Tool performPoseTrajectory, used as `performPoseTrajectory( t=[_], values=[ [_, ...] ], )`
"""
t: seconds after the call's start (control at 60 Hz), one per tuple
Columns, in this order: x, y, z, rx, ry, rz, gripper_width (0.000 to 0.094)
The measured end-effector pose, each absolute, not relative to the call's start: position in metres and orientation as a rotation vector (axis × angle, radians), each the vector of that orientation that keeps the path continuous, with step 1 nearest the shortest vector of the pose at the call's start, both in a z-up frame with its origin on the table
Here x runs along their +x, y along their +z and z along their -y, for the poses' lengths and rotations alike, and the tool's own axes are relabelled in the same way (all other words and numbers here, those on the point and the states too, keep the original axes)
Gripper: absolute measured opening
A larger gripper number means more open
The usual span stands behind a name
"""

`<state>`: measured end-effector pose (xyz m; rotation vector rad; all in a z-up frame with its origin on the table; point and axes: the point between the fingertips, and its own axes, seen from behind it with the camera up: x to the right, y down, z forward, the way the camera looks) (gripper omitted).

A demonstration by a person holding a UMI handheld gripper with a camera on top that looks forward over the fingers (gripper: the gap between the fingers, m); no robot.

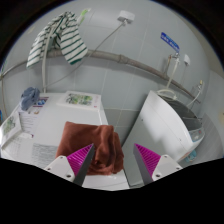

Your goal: Fold towel

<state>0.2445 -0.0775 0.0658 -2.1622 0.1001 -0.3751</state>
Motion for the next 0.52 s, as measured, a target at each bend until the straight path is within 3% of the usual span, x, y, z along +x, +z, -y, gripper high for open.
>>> performPoseTrajectory(
  t=[0.167, 0.367, 0.517],
  values=[
    [0.207, 0.104, 0.163, -2.120, -0.247, -0.207, 0.0849],
    [0.143, 0.109, 0.252, -2.158, -0.060, -0.178, 0.0846],
    [0.144, 0.102, 0.279, -2.168, -0.042, -0.174, 0.0844]
  ],
)
